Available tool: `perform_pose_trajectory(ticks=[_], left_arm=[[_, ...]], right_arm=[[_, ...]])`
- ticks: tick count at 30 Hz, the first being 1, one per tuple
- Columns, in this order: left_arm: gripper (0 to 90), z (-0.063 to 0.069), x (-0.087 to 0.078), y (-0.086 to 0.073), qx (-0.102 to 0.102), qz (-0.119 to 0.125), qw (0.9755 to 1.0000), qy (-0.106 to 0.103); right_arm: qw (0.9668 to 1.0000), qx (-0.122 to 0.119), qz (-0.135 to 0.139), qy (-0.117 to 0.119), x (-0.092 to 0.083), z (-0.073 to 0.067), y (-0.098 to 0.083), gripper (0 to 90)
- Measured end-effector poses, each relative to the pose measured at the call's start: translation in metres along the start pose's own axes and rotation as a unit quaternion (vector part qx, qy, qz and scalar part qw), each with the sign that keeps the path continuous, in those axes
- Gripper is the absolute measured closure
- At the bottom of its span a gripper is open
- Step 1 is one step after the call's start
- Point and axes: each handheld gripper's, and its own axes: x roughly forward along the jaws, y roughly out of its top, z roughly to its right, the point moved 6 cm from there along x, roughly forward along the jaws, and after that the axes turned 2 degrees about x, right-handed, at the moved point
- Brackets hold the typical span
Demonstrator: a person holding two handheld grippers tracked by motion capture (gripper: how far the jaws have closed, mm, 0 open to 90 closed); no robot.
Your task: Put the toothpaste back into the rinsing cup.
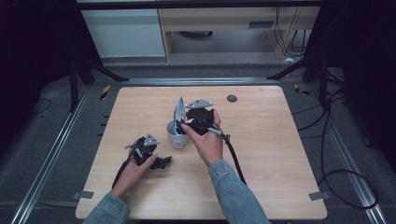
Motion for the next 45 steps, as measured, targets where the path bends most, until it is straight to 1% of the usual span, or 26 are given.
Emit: perform_pose_trajectory(ticks=[4, 8, 11, 16, 18, 22, 26, 35, 39, 45], left_arm=[[0.0, 0.0, 0.0, 0.0, 0.0, 0.0, 1.0, 0.0], [0.0, 0.0, 0.0, 0.0, 0.0, 0.0, 1.0, 0.001], [0.0, 0.0, 0.0, 0.0, -0.001, 0.0, 1.0, 0.001], [0.0, 0.0, 0.0, 0.0, 0.0, 0.0, 1.0, 0.0], [0.0, 0.0, 0.0, 0.0, 0.0, 0.0, 1.0, 0.0], [0.0, 0.0, 0.0, 0.0, 0.0, -0.001, 1.0, 0.001], [0.0, 0.0, 0.0, 0.0, 0.0, -0.001, 1.0, 0.001], [0.0, 0.0, 0.001, 0.001, -0.003, 0.0, 1.0, 0.003], [0.0, 0.001, 0.001, 0.001, -0.004, 0.001, 1.0, 0.002], [0.0, 0.001, 0.001, 0.001, -0.004, 0.0, 1.0, 0.002]], right_arm=[[0.9998, -0.004, -0.014, 0.016, -0.006, 0.002, 0.001, 6.5], [0.9996, -0.017, -0.019, 0.015, -0.014, 0.008, 0.001, 6.7], [0.9995, -0.026, -0.02, 0.005, -0.02, 0.017, 0.0, 7.1], [0.9994, -0.026, -0.022, -0.009, -0.033, 0.031, -0.004, 7.6], [0.9991, -0.03, -0.025, -0.016, -0.039, 0.038, -0.008, 7.6], [0.9989, -0.027, -0.029, -0.026, -0.049, 0.05, -0.014, 7.6], [0.9983, -0.032, -0.03, -0.037, -0.06, 0.061, -0.019, 7.5], [0.9973, -0.015, -0.033, -0.064, -0.081, 0.087, -0.036, 8.4], [0.9968, -0.018, -0.036, -0.07, -0.089, 0.096, -0.041, 9.3], [0.9953, -0.028, -0.044, -0.081, -0.1, 0.11, -0.05, 10.1]])
